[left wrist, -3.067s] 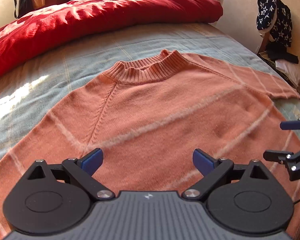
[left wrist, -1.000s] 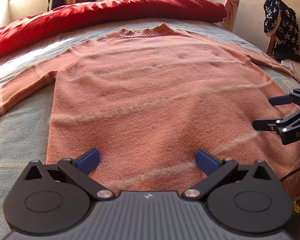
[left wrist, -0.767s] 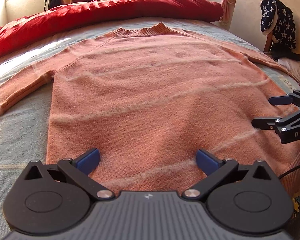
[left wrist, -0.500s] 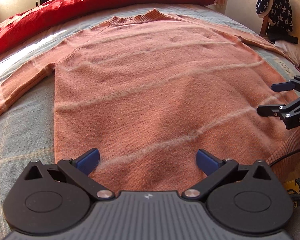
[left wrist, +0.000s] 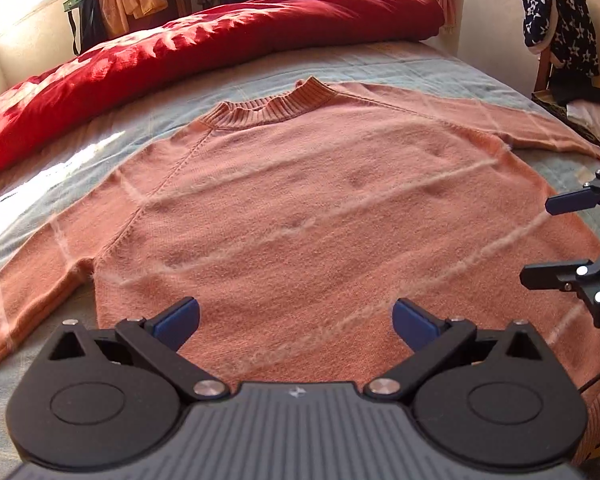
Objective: Fold clothes
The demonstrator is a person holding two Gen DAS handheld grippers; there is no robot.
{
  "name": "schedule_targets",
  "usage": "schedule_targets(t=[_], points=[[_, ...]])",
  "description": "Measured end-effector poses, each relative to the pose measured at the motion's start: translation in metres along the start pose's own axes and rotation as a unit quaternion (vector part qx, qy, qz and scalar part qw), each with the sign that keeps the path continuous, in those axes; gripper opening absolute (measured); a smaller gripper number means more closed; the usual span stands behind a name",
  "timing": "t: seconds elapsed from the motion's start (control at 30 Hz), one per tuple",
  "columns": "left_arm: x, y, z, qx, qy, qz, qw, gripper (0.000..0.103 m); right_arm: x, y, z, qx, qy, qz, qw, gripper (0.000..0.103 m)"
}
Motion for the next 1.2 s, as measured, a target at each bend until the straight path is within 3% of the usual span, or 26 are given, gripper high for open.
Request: schedule_targets(t=[0.07, 0.23, 0.47, 0.67, 1.07, 1.2], points=[[-0.007, -0.009, -0.001, 0.000, -0.024, 0.023, 0.9995, 0.102, -0.003, -0.012, -0.004, -0.019, -0.008, 0.027, 0.999, 0.103], [-0.014, 0.003, 0.010, -0.020, -0.049, 0.027, 0.9982, 0.102, 0.001, -0.040, -0.003, -0.059, -0.048, 0.083, 0.994, 0.103], [-0.025, 0.020, 0.028, -0.050, -0.082, 0.030, 0.9949, 0.102, -0.020, -0.024, 0.003, -0.116, -0.089, 0.115, 0.983, 0.103], [-0.033, 0.035, 0.043, -0.075, -0.110, 0.033, 0.9905, 0.102, -0.027, -0.017, 0.000, -0.134, -0.093, 0.112, 0.980, 0.103], [-0.048, 0.051, 0.007, -0.152, -0.155, 0.033, 0.9756, 0.102, -0.026, -0.019, 0.005, -0.143, -0.117, 0.086, 0.979, 0.103], [-0.051, 0.054, 0.007, -0.149, -0.158, 0.034, 0.9757, 0.102, -0.028, -0.019, 0.003, -0.151, -0.122, 0.078, 0.978, 0.103]])
Point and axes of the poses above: each gripper's, at about its wrist camera, not at the fingertips, and x roughly against the way its jaws point, z to its left, y to its top, the point moved 4 cm from there along -x, roughly the way its jaws point, and after that the axes turned 9 degrees about y, right-handed, at the moved point
